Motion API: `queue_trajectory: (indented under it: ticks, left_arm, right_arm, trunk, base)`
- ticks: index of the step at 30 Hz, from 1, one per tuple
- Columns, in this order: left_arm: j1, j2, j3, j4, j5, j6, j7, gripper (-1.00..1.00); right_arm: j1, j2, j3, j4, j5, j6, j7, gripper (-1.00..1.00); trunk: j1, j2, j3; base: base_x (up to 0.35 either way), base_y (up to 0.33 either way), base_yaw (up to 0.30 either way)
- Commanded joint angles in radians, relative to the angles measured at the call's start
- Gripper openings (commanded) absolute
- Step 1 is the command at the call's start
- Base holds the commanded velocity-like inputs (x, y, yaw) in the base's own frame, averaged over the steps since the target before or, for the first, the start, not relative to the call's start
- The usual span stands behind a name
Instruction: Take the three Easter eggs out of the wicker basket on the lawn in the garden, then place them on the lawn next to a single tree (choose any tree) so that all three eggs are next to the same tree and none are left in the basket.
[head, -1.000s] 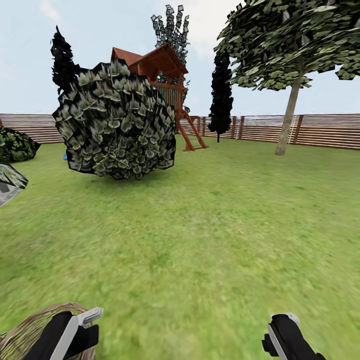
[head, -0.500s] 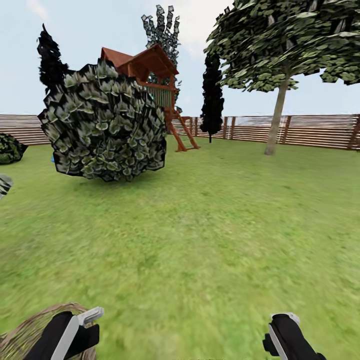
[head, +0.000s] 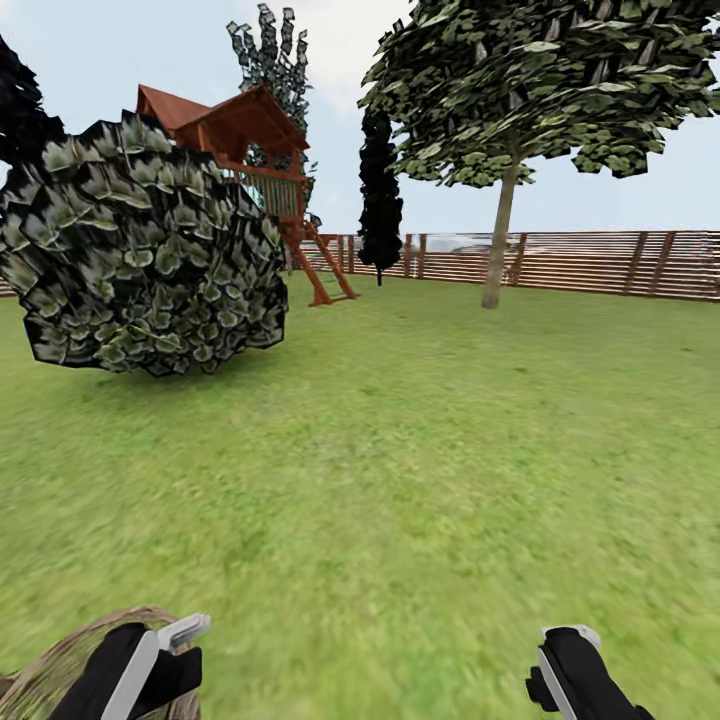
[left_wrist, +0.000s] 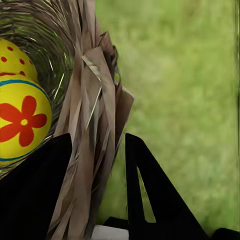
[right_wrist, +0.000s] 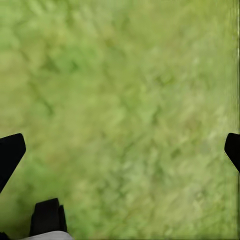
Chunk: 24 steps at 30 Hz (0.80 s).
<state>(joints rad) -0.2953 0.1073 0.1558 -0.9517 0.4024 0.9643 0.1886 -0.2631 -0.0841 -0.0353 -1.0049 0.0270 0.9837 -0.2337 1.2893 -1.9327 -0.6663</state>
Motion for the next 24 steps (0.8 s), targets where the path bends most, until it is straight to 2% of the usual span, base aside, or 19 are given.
queue_trajectory:
  ticks: [1, 11, 24]
  left_arm:
    - [0.000, 0.000, 0.001, -0.001, 0.012, 0.004, 0.009, -1.00]
    - [0.000, 0.000, 0.001, -0.002, 0.012, 0.004, 0.011, -1.00]
    - [0.000, 0.000, 0.001, -0.004, 0.012, 0.005, 0.011, -1.00]
  right_arm:
    - [-0.001, 0.000, 0.000, -0.001, 0.002, 0.004, 0.001, 1.00]
    - [-0.001, 0.000, 0.001, -0.001, 0.002, 0.004, 0.001, 1.00]
    - [-0.001, 0.001, 0.002, -0.004, 0.002, 0.004, 0.000, 1.00]
  trunk:
    - [-0.004, 0.007, 0.002]
    - [-0.042, 0.077, 0.033]
    - [-0.092, 0.168, 0.074]
  base:
    - [0.252, -0.199, -0.286]
    - [0.252, -0.198, -0.258]
    - [0.253, -0.196, -0.007]
